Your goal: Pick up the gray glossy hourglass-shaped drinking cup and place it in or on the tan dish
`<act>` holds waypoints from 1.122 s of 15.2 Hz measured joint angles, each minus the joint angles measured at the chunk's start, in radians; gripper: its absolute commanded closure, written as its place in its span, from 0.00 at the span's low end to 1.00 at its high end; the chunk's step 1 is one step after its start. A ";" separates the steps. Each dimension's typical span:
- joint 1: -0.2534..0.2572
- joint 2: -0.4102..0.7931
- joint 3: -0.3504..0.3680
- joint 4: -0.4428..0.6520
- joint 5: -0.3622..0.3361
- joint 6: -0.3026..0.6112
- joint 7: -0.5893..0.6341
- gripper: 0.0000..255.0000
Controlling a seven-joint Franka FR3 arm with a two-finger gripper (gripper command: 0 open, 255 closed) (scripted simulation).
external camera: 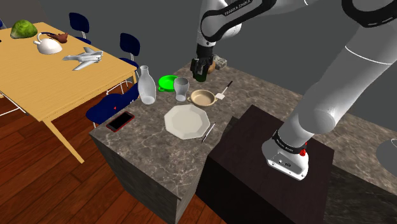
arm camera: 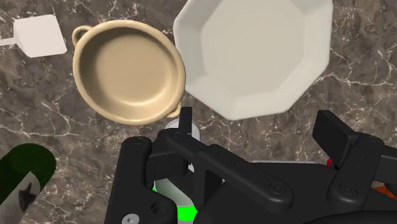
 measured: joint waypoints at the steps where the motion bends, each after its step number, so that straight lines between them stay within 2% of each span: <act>1: 0.002 0.039 0.002 0.031 -0.001 0.011 0.002 0.00; 10: 0.009 0.375 0.006 0.273 -0.011 0.129 0.011 0.00; 17: 0.010 0.632 0.003 0.537 -0.022 0.138 0.017 0.00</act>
